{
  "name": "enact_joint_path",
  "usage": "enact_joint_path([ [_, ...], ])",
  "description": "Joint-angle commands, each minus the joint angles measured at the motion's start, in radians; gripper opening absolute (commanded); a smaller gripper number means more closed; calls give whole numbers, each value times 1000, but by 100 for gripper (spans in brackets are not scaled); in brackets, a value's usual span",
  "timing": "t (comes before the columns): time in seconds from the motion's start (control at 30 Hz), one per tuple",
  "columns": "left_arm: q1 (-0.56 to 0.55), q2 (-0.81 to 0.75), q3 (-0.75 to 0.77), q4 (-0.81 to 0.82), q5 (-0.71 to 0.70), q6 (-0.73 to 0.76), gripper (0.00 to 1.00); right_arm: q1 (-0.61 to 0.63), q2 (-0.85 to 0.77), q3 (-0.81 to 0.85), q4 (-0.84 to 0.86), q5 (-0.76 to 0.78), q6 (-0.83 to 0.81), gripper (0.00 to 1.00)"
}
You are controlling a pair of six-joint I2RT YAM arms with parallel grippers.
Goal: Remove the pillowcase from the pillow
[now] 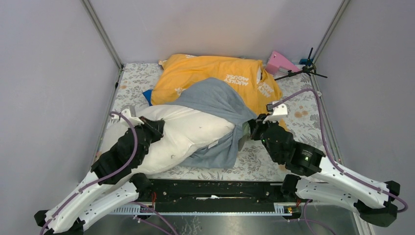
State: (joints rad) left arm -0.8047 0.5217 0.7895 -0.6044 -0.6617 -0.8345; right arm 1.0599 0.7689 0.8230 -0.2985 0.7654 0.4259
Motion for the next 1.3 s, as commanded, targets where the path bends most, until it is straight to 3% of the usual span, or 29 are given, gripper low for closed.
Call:
enact_joint_path([
  [0.0,38,-93,70,-111,-398,8,0,-80,-117,-2,-147,386,-18,0],
  [0.33,39,-124,87,-240,-490,-133,0,-80,-268,-25,-162,489,26,0],
  [0.43,38,-143,41,-122,-428,-42,0,-80,-243,-41,-139,410,13,0],
  [0.57,39,-89,-6,24,-268,54,0,-81,-179,-75,-25,163,-70,0],
  [0.63,38,-48,-5,46,-227,57,0,-80,-121,-60,-7,49,-89,14],
  [0.67,38,-25,-6,58,-208,65,0,-80,-88,-47,-4,-10,-109,26],
  [0.7,38,-9,-5,71,-190,76,0,-80,-49,-31,-4,-80,-132,46],
  [0.73,38,3,-4,82,-172,86,0,-80,-11,-12,-10,-149,-157,73],
  [0.77,38,13,-3,89,-157,94,0,-80,26,5,-21,-212,-171,91],
  [0.8,38,20,-1,96,-143,104,0,-80,65,25,-35,-262,-180,98],
  [1.0,38,16,-9,133,-92,150,0,-80,261,80,-74,-385,-191,99],
  [1.27,38,-78,80,111,-191,178,0,-87,431,107,-137,-84,-98,100],
])
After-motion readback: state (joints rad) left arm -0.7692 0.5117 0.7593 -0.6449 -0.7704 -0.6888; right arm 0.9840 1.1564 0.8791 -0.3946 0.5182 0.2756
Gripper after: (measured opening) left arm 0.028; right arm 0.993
